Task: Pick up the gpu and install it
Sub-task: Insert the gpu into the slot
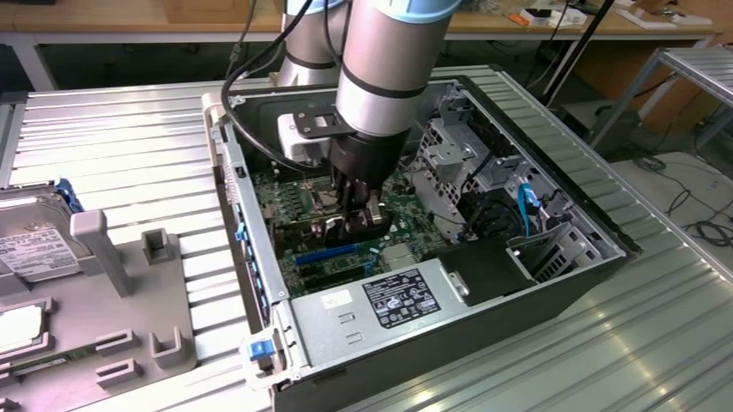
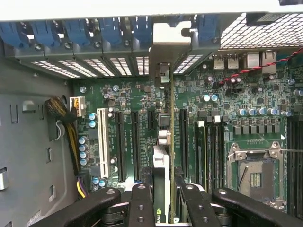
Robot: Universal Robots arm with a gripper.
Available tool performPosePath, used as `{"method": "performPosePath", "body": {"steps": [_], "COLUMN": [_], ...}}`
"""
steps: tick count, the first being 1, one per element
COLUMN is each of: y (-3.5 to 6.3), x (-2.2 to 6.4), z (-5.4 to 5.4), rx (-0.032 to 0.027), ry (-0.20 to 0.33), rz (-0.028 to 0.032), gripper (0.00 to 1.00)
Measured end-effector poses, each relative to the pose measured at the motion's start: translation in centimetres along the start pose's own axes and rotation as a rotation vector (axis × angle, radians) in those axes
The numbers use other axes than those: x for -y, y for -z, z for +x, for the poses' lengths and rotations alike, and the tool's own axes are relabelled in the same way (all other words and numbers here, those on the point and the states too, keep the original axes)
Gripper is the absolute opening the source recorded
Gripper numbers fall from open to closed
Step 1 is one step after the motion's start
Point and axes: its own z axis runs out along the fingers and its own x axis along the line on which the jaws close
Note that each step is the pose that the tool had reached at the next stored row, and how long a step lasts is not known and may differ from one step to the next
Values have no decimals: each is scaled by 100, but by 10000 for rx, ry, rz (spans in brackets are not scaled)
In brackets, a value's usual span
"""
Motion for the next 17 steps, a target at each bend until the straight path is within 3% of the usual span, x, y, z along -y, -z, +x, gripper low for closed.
{"method": "performPosePath", "body": {"steps": [11,17], "y": [-20,-117], "x": [-34,-37], "z": [-41,-39], "rx": [1,0], "ry": [-1,1], "rz": [1,0], "gripper": [27,27]}}
